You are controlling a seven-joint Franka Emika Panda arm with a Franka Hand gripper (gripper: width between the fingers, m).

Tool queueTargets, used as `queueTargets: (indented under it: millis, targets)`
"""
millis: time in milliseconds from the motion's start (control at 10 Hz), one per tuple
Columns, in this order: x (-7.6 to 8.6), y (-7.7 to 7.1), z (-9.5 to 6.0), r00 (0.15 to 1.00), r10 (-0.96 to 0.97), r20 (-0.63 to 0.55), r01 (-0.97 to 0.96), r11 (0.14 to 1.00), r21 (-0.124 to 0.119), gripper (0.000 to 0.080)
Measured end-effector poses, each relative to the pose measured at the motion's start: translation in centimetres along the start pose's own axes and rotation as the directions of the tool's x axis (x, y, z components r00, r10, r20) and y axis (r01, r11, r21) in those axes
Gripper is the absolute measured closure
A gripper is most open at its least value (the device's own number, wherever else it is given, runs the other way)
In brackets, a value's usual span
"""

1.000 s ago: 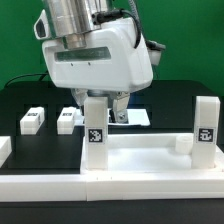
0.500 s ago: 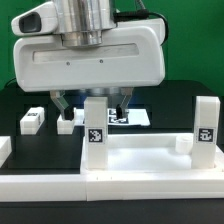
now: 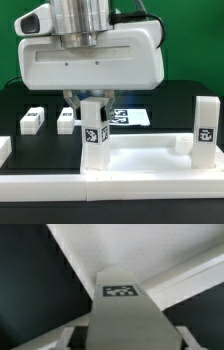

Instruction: Assemble desk

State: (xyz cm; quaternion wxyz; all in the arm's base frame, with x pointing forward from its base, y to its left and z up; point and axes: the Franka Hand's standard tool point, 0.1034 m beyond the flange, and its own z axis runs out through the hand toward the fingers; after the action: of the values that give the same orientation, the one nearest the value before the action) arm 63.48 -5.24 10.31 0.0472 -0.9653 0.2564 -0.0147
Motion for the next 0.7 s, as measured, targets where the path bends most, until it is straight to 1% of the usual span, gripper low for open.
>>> queueTargets:
  millis: [100, 200, 300, 400, 500, 600, 700]
  targets:
    - [0.01, -0.02, 0.02, 0.997, 0.082, -0.001, -0.082, 0.997, 0.0, 0.0511]
    - [0.09, -0.03, 0.04, 0.977, 0.214, -0.006, -0.214, 0.977, -0.001, 0.0511]
    - [0.15, 0.05, 0.0, 0.922, 0.387, -0.002, -0.387, 0.922, 0.006, 0.0511]
    - [0.24, 0.19, -0.1, 0.806, 0.591, 0.015, -0.592, 0.806, 0.017, 0.0511]
    - [0.32, 0.39, -0.09, 0.695, 0.718, 0.034, -0.719, 0.695, 0.025, 0.0511]
    - [0.34, 0.59, -0.02, 0.587, 0.807, 0.054, -0.809, 0.586, 0.036, 0.0511]
    - [0.15, 0.53, -0.02, 0.484, 0.872, 0.07, -0.875, 0.482, 0.038, 0.0511]
